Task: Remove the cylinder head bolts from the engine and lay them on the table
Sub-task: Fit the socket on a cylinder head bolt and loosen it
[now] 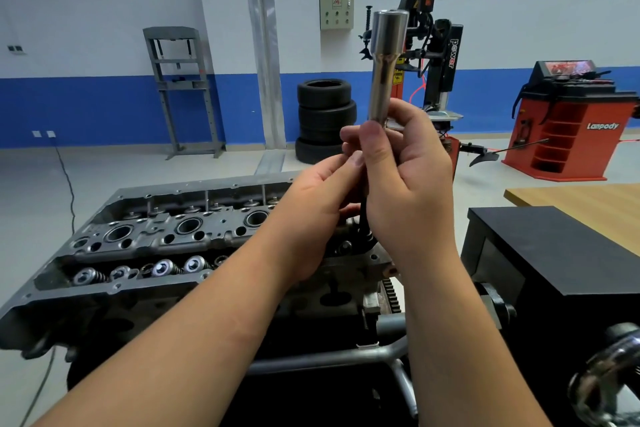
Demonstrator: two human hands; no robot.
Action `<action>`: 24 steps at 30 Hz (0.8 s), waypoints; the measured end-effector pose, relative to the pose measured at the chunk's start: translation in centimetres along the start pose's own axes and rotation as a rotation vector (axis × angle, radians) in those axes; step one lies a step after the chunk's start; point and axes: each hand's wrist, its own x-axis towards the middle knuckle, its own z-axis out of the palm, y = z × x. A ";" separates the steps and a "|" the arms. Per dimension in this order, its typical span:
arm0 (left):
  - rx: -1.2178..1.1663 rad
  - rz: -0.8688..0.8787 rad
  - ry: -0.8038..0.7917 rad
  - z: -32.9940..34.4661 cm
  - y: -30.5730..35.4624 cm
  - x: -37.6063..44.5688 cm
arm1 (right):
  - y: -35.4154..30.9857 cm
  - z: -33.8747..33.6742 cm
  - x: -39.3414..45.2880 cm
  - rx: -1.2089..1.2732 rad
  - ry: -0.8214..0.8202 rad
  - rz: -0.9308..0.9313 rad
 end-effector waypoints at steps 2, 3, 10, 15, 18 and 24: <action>0.002 -0.006 -0.003 0.0 0.0 0.0 | 0.0 -0.1 0.1 0.027 -0.004 0.007; 0.002 0.000 -0.001 0.0 0.0 0.0 | -0.1 0.0 0.0 0.034 -0.003 0.002; -0.007 0.044 0.040 -0.1 -0.1 0.0 | 0.0 0.5 -0.6 -0.056 0.111 -0.050; -0.034 0.010 -0.010 -0.1 -0.2 0.1 | 0.1 0.0 -0.4 0.107 0.040 0.049; -0.004 0.007 -0.003 0.0 0.1 -0.1 | -0.1 0.0 -0.4 0.087 0.031 0.024; -0.013 0.060 0.104 0.2 0.2 -0.3 | 0.0 0.4 -0.5 0.001 0.066 0.000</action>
